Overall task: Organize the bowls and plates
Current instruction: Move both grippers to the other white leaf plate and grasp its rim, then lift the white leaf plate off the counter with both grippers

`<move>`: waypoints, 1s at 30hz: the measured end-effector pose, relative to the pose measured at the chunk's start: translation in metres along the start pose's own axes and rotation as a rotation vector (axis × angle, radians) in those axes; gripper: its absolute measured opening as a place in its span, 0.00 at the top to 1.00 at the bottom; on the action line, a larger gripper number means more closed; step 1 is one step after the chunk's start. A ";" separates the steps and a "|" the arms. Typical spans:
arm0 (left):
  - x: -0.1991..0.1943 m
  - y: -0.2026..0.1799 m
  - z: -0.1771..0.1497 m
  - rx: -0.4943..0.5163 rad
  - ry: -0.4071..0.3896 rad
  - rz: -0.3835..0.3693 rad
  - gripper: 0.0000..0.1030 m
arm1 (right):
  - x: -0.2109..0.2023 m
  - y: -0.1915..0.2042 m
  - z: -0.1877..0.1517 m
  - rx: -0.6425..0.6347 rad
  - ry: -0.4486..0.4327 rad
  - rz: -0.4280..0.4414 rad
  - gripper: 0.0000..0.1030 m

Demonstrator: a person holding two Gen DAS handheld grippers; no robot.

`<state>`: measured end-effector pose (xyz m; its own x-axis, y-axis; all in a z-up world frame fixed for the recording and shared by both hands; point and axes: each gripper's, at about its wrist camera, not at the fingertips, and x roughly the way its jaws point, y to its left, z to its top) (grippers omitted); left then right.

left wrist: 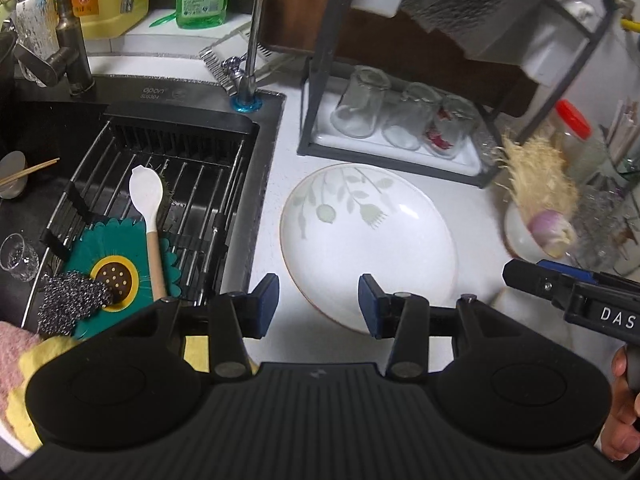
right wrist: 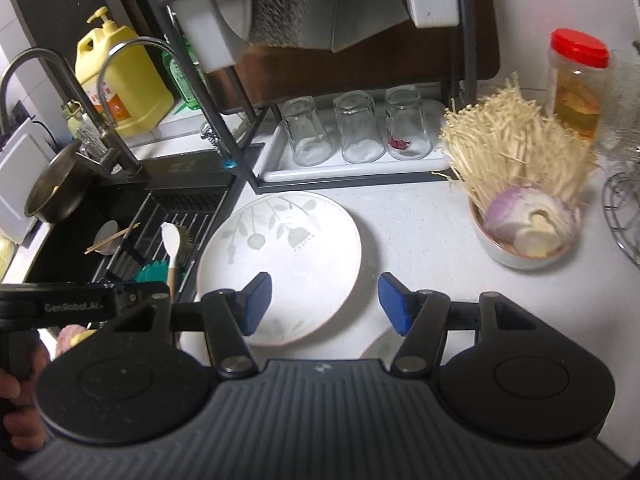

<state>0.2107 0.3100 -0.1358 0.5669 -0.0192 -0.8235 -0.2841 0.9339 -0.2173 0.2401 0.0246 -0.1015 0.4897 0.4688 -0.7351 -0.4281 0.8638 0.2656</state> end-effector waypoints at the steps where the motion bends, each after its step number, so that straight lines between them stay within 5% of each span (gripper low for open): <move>1: 0.008 0.002 0.002 -0.006 0.007 0.005 0.52 | 0.008 -0.002 0.002 -0.002 0.011 0.001 0.41; 9: 0.059 0.020 0.014 -0.051 0.024 0.017 0.52 | 0.065 -0.015 0.009 -0.012 0.081 0.043 0.44; 14: 0.082 0.027 0.024 -0.044 0.018 0.024 0.54 | 0.091 -0.021 0.010 0.000 0.100 0.039 0.55; 21: 0.104 0.026 0.026 -0.020 0.040 0.004 0.76 | 0.111 -0.024 0.013 0.008 0.110 0.057 0.66; 30: 0.102 0.023 0.023 -0.004 0.047 -0.007 0.77 | 0.112 -0.029 0.015 0.016 0.119 0.081 0.70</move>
<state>0.2797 0.3379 -0.2122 0.5321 -0.0424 -0.8456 -0.2831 0.9323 -0.2249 0.3187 0.0548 -0.1825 0.3603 0.5128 -0.7792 -0.4500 0.8273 0.3364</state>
